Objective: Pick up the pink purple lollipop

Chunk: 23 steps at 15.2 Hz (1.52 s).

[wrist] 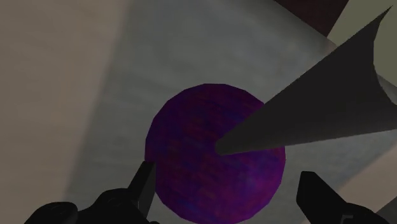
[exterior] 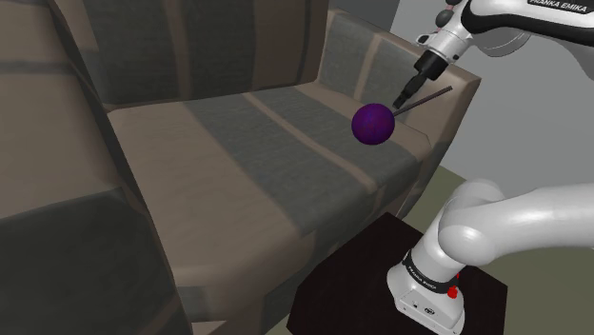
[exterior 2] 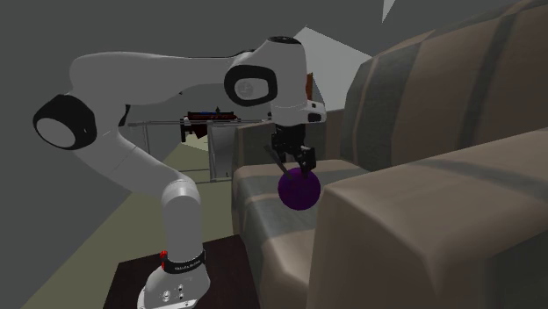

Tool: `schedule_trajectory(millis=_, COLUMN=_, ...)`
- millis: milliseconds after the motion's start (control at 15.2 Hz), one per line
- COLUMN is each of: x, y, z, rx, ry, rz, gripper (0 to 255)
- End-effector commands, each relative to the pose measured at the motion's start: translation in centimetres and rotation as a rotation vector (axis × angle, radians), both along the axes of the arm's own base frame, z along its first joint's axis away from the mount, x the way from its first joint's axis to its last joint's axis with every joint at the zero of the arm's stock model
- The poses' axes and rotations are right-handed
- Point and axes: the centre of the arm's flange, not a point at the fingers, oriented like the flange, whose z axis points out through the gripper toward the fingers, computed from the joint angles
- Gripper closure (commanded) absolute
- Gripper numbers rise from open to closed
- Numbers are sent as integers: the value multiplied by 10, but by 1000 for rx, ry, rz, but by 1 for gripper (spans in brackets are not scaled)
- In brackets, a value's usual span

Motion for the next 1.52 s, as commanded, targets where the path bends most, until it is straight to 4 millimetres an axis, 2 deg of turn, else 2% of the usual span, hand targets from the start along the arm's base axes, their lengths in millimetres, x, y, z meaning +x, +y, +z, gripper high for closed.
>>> schedule_trajectory(millis=0, x=0, y=-1, z=-4, rx=0, ry=0, rz=0, gripper=0)
schedule_trajectory(millis=66, x=0, y=0, z=-4, rx=0, ry=0, rz=0, gripper=255)
schedule_trajectory(millis=660, x=0, y=-1, z=-4, rx=0, ry=0, rz=0, gripper=255)
schedule_trajectory(millis=1452, x=0, y=-1, z=59, rx=0, ry=0, rz=0, gripper=255)
